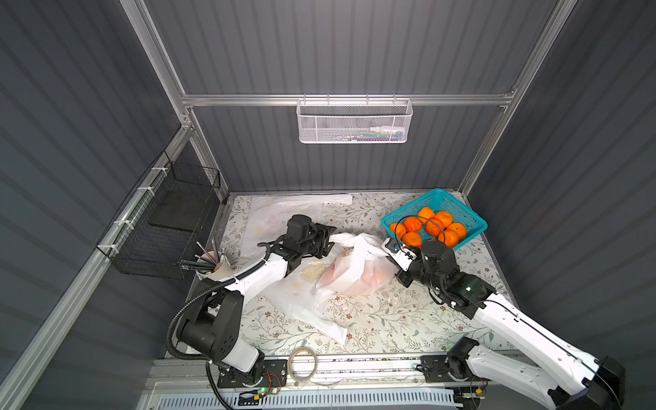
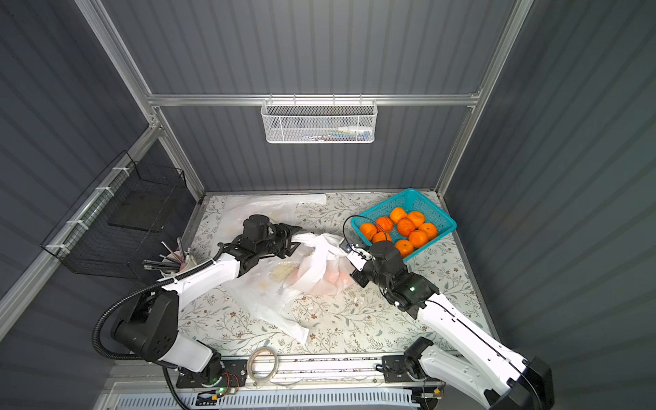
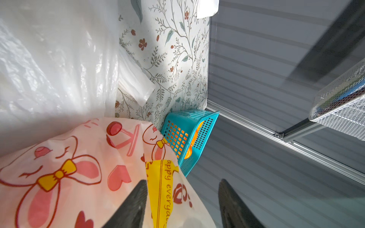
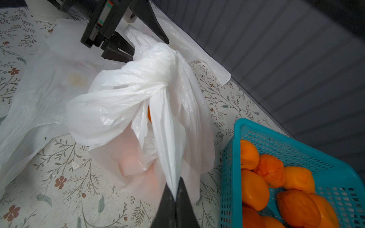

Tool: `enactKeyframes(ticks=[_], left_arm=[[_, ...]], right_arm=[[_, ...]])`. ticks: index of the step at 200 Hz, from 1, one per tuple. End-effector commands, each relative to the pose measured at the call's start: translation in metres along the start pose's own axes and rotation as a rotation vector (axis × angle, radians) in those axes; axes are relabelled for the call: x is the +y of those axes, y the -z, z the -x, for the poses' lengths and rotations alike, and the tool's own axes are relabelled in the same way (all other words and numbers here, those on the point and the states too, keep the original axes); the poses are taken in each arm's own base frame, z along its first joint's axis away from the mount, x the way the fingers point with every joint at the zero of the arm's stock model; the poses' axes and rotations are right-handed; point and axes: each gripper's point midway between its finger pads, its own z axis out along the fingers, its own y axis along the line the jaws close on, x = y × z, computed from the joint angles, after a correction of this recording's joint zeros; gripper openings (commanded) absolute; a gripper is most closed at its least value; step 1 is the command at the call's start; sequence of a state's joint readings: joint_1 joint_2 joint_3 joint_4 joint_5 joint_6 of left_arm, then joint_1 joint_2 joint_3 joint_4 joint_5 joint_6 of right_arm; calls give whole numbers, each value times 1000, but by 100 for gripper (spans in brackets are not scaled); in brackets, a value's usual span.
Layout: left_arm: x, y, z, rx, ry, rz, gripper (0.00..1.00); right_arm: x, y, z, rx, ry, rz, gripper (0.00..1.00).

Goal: Place the oranges into plastic bags & tie knots
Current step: Tie the plastic bag at the center of the board.

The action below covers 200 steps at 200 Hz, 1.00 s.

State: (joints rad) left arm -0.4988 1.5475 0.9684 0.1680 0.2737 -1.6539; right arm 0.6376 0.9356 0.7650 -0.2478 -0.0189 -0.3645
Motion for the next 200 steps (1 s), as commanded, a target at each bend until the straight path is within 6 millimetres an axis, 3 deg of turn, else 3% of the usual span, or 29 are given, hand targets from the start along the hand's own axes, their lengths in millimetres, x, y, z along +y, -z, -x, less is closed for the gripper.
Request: enactKeyframes(ticks=[1, 48, 158, 200], left_arm=[[-22, -3, -8, 41, -44, -47, 59], [-27, 2, -9, 35, -54, -54, 59], [-54, 8, -8, 7, -114, -107, 35], [-61, 14, -12, 3, -152, -125, 33]], right_arm=[[1, 1, 2, -15, 11, 0, 0], [0, 2, 1, -13, 12, -10, 0], [0, -1, -3, 5, 16, -12, 0], [-1, -1, -2, 6, 13, -14, 0]])
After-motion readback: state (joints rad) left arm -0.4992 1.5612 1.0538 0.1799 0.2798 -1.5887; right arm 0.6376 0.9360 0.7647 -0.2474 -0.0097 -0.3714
